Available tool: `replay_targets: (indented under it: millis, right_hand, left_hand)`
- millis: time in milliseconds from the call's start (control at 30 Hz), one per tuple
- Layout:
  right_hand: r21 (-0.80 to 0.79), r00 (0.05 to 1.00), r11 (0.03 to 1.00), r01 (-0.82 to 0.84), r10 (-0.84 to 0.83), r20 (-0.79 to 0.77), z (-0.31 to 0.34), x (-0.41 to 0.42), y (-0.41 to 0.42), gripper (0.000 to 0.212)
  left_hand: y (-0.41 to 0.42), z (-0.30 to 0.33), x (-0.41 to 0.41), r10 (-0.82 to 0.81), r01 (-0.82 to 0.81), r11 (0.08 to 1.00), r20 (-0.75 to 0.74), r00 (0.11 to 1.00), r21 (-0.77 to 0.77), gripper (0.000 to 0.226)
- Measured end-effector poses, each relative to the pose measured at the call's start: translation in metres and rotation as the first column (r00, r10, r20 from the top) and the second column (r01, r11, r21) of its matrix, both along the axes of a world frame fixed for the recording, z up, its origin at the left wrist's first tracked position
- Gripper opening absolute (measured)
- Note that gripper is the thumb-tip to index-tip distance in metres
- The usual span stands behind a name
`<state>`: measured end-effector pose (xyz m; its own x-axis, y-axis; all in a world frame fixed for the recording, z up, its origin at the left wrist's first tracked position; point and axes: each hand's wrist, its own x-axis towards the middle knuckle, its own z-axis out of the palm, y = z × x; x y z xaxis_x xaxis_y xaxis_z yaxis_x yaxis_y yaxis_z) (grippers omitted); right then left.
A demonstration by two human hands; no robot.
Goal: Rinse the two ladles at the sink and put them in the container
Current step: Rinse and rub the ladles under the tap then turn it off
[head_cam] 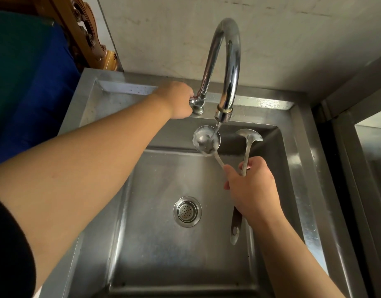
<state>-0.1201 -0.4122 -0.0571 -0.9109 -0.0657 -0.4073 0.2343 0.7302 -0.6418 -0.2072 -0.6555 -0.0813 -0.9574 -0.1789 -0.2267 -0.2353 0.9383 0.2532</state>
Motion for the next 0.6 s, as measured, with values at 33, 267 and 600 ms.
replay_targets:
  millis: [33, 267, 600]
  right_hand:
    - [0.001, 1.0, 1.0, 0.002, -0.002, 0.007, 0.001, 0.001, 0.0, 0.025]
    - [-0.041, 0.997, 0.999, 0.017, -0.014, 0.078, 0.005, 0.007, 0.003, 0.017]
    - [-0.229, 0.974, 0.969, 0.09, -0.038, 0.223, 0.006, 0.022, 0.006, 0.01]
  left_hand:
    - [0.003, -0.003, 0.005, 0.025, -0.025, 1.0, -0.019, 1.0, 0.005, 0.022]
    - [0.056, -0.035, 0.082, 0.317, -0.166, 0.918, -0.411, 0.855, 0.361, 0.031]
    - [0.095, -0.042, 0.104, 0.487, -0.253, 0.638, -0.127, 0.864, 0.727, 0.051]
